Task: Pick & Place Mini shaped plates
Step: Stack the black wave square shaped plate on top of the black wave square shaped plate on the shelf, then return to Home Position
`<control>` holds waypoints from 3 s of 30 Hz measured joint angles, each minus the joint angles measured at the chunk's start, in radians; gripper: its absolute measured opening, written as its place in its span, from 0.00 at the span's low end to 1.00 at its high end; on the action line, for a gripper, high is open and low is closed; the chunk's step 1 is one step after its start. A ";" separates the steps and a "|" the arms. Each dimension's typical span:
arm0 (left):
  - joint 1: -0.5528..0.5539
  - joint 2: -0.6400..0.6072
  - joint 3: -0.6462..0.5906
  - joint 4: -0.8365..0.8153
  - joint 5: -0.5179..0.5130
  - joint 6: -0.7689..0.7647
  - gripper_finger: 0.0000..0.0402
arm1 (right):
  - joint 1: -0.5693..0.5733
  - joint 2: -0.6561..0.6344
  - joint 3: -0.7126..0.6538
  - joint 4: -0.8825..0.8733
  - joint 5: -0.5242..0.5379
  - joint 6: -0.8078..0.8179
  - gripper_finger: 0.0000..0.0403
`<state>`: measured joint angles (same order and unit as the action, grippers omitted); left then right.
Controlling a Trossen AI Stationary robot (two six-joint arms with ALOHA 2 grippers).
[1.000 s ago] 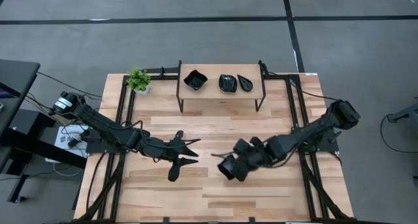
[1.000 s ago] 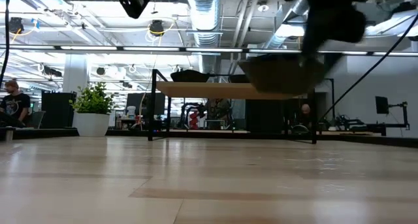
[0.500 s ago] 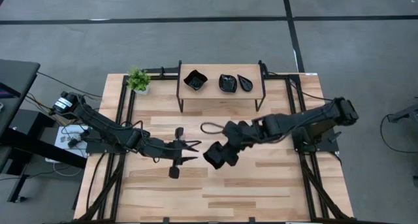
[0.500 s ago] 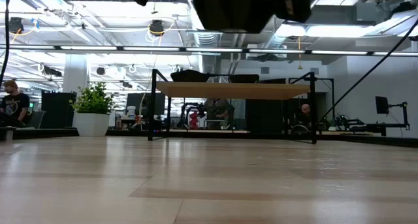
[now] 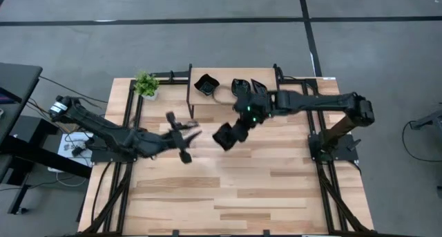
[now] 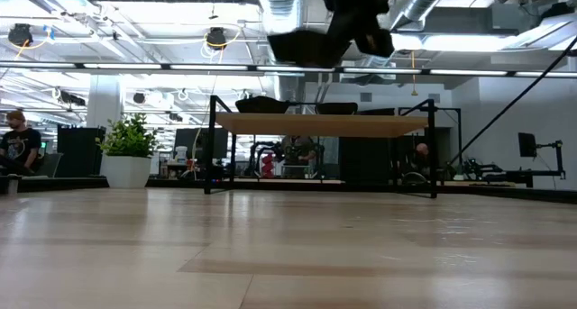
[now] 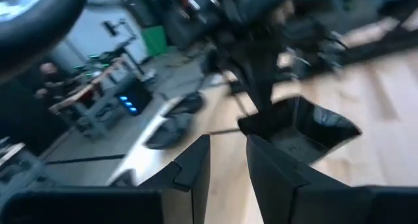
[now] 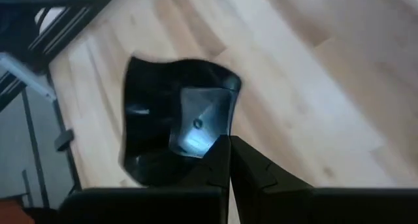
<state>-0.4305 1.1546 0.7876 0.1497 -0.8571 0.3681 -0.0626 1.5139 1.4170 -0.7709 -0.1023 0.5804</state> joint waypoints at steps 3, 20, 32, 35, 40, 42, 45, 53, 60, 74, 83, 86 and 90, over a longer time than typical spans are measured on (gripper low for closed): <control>0.042 -0.073 0.000 0.000 -0.012 0.018 0.25 | -0.086 0.000 0.000 0.002 -0.046 -0.049 0.00; 0.315 -0.162 0.000 -0.059 0.280 0.040 0.25 | -0.339 0.000 0.000 0.129 -0.242 -0.138 0.00; 0.530 -0.157 0.000 -0.061 0.566 0.015 0.30 | -0.378 0.111 0.227 0.040 -0.243 -0.215 0.00; 0.552 -0.158 0.000 -0.064 0.534 0.014 0.34 | -0.397 0.197 0.351 -0.036 -0.248 -0.265 0.00; 0.560 -0.159 0.000 -0.064 0.397 0.016 0.38 | -0.438 0.356 0.573 -0.116 -0.290 -0.333 0.00; 0.560 -0.161 0.000 -0.065 0.338 0.016 0.38 | -0.457 0.418 0.660 -0.149 -0.298 -0.361 0.00; 0.560 -0.172 0.000 -0.080 0.300 -0.007 0.38 | -0.491 0.505 0.778 -0.201 -0.309 -0.402 0.00; 0.560 -0.231 0.000 -0.186 0.308 -0.118 0.38 | -0.552 0.655 0.936 -0.288 -0.380 -0.476 0.00; 0.560 -0.257 0.000 -0.219 0.315 -0.149 0.38 | -0.578 0.653 0.917 -0.288 -0.387 -0.512 0.00; 0.560 -0.258 0.000 -0.221 0.354 -0.149 0.38 | -0.563 0.651 0.916 -0.280 -0.376 -0.538 0.00; 0.560 -0.258 0.000 -0.224 0.355 -0.149 0.38 | -0.564 0.651 0.916 -0.265 -0.360 -0.530 0.10; 0.560 -0.258 0.000 -0.225 0.354 -0.149 0.38 | -0.563 0.651 0.916 -0.262 -0.360 -0.530 0.16; 0.560 -0.258 0.000 -0.226 0.354 -0.149 0.38 | -0.563 0.651 0.916 -0.241 -0.357 -0.530 0.21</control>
<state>0.1291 0.8970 0.7876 -0.0761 -0.5030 0.2192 -0.6258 2.1647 2.3325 -1.0121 -0.4590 0.0507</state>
